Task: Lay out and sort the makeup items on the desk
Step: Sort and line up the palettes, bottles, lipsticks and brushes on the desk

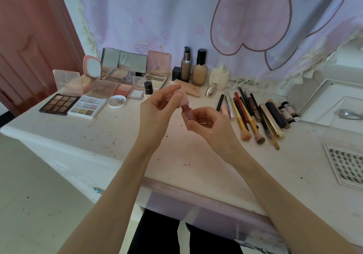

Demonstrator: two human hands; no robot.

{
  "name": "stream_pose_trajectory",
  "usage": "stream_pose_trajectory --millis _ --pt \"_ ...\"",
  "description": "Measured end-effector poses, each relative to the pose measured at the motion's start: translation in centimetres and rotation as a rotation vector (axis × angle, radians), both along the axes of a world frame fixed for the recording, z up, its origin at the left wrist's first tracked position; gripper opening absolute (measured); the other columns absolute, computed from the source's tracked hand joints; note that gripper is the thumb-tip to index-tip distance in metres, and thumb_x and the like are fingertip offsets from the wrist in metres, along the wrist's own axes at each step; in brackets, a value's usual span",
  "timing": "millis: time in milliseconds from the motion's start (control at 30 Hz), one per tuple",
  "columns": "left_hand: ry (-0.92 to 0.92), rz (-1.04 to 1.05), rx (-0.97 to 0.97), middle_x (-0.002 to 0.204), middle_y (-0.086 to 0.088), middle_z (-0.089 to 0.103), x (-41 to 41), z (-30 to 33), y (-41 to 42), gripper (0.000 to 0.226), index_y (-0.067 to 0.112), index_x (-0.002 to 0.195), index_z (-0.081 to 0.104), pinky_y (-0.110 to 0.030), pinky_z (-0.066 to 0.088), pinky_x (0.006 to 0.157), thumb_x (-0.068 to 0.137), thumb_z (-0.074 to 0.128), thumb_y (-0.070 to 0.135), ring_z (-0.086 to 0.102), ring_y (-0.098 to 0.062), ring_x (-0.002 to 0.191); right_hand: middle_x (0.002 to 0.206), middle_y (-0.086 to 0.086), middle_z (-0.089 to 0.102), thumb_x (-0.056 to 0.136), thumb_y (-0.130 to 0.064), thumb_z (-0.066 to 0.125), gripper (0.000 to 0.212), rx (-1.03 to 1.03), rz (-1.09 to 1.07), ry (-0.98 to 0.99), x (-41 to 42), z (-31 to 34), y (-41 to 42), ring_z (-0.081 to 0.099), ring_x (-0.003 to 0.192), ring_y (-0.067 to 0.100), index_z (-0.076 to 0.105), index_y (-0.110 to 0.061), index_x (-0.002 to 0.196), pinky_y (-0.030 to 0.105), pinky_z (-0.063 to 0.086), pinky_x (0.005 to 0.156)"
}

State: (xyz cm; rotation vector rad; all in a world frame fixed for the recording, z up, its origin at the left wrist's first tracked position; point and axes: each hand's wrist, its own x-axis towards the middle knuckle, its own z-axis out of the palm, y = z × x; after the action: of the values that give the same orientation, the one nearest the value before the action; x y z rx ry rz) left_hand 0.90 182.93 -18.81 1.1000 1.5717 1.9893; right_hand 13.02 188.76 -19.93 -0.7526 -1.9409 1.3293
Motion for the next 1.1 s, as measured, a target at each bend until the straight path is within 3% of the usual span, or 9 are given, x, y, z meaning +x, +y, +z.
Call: stream_pose_trajectory --millis 300,633,933,1100 --pt "-0.045 0.04 0.019 0.071 0.017 0.068 -1.0 0.1 -0.4 0.014 0.015 0.101 0.066 -0.012 0.048 0.071 0.088 0.061 0.011 0.063 0.002 0.074 0.086 -0.009 0.066 0.083 -0.017 0.067 0.014 -0.057 0.046 0.012 -1.2 0.0 -0.3 0.063 0.08 0.005 0.061 -0.024 0.093 0.015 0.052 0.076" --pt "-0.119 0.068 -0.024 0.081 0.008 0.069 -1.2 -0.2 -0.2 0.017 0.015 0.104 0.066 -0.015 0.051 0.074 0.087 0.062 0.015 0.065 -0.003 0.078 0.087 -0.015 0.059 0.082 -0.014 0.069 0.021 0.116 -0.015 -0.056 -1.7 -0.1 -0.3 0.058 0.085 0.007 0.055 -0.022 0.096 0.019 0.049 0.078" --pt "-0.053 0.039 -0.043 0.088 0.01 0.069 -1.9 -0.1 -0.2 0.015 0.027 0.098 0.065 -0.02 0.052 0.08 0.09 0.059 0.016 0.064 -0.004 0.084 0.092 -0.009 0.065 0.085 -0.013 0.063 0.019 -0.143 0.135 -0.011 -1.7 -0.4 0.3 0.062 0.082 0.005 0.061 -0.022 0.102 0.014 0.051 0.069" --pt "-0.056 0.068 -0.038 0.076 0.014 0.069 -1.7 -0.1 0.0 0.014 0.016 0.102 0.066 -0.014 0.05 0.075 0.088 0.061 0.015 0.064 0.001 0.077 0.089 -0.016 0.059 0.084 -0.018 0.066 0.019 0.132 -0.047 -0.053 -2.3 -1.0 0.2 0.057 0.084 0.003 0.055 -0.021 0.099 0.015 0.047 0.075"
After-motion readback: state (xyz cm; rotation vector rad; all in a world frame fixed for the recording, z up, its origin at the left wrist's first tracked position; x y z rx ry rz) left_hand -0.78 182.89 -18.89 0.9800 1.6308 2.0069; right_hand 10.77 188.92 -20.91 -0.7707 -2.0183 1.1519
